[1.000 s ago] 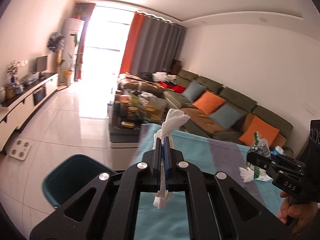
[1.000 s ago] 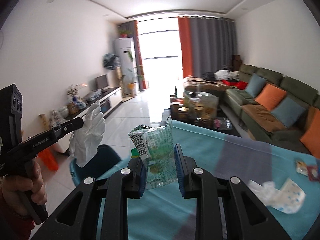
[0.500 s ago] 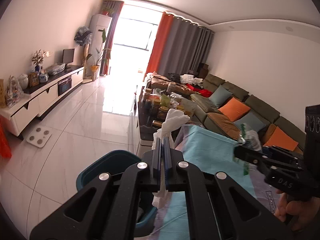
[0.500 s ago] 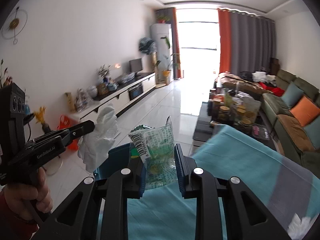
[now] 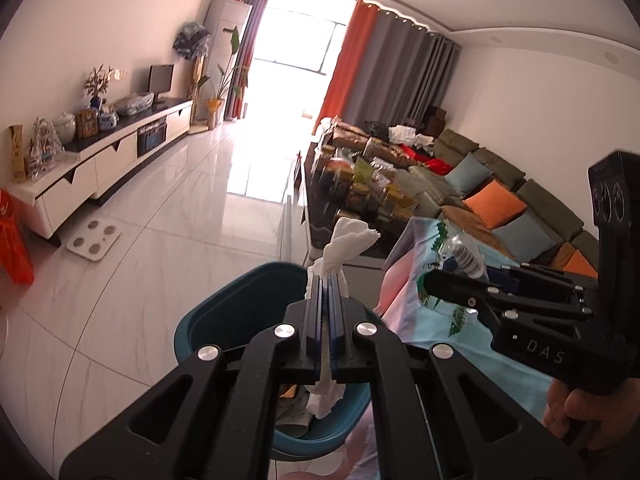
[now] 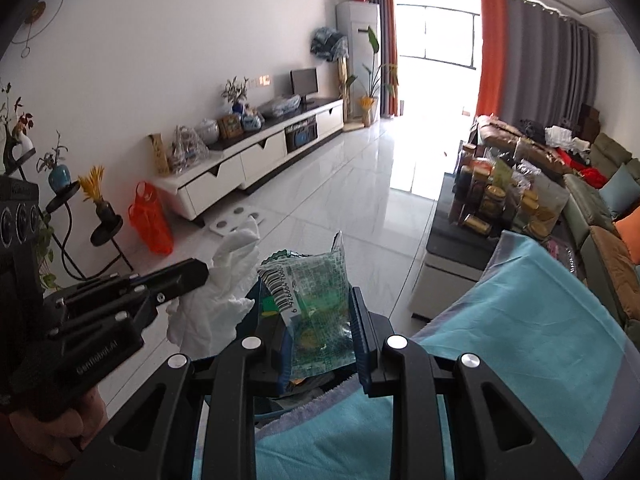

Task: Collect trash
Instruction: 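Carry the tissue and green bag over the teal bin, then open both tools to drop the tissue and bag into the bin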

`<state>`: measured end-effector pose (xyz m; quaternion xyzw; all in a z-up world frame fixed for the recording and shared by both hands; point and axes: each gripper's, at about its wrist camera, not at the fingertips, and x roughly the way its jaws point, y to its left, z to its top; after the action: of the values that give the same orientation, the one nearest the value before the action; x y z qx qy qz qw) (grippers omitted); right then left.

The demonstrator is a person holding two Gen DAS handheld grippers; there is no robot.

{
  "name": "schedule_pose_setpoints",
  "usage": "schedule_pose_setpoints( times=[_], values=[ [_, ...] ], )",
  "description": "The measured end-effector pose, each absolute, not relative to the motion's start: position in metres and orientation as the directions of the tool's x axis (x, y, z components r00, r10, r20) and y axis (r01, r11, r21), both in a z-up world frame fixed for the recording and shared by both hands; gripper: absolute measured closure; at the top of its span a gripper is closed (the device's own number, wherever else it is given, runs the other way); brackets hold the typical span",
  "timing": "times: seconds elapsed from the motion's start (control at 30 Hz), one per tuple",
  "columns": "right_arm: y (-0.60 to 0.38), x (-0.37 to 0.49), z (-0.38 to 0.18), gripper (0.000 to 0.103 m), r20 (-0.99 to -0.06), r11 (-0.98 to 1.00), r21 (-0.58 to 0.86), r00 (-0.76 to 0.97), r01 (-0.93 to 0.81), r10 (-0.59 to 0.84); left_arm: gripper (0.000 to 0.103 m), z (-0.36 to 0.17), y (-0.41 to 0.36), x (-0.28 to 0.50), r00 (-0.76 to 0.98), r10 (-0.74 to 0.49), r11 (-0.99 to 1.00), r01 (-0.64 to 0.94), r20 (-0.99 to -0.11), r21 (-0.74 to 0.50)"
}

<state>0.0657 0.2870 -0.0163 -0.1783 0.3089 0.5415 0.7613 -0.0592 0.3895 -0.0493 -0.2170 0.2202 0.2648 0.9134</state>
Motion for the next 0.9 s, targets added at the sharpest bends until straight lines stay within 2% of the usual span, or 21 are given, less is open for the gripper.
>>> schedule_pose_setpoints(
  times=[0.33,0.6,0.67,0.77,0.87,0.9],
  values=[
    [0.337,0.076,-0.059,0.079,-0.774,0.32,0.102,0.128,-0.942,0.621,0.1,-0.109,0.428,-0.036,0.721,0.348,0.721,-0.615,-0.6,-0.321],
    [0.354,0.081,-0.08,0.079,-0.82,0.313,0.138,0.068,-0.94,0.568,0.1,-0.135,0.441,-0.021,0.695,0.336,0.71,-0.63,-0.636,-0.314],
    [0.358,0.082,-0.082,0.078,-0.826,0.312,0.144,0.06,-0.939,0.56,0.1,-0.142,0.444,-0.019,0.683,0.339,0.703,-0.641,-0.647,-0.308],
    [0.36,0.082,-0.084,0.07,-0.83,0.311,0.149,0.052,-0.938,0.555,0.099,-0.147,0.446,-0.016,0.668,0.348,0.695,-0.655,-0.657,-0.297],
    [0.359,0.083,-0.084,0.067,-0.827,0.315,0.151,0.055,-0.937,0.56,0.095,-0.151,0.447,-0.016,0.658,0.357,0.686,-0.666,-0.663,-0.292],
    [0.36,0.083,-0.084,0.065,-0.827,0.314,0.157,0.05,-0.936,0.561,0.088,-0.151,0.443,-0.016,0.658,0.355,0.685,-0.667,-0.664,-0.295]
  ],
)
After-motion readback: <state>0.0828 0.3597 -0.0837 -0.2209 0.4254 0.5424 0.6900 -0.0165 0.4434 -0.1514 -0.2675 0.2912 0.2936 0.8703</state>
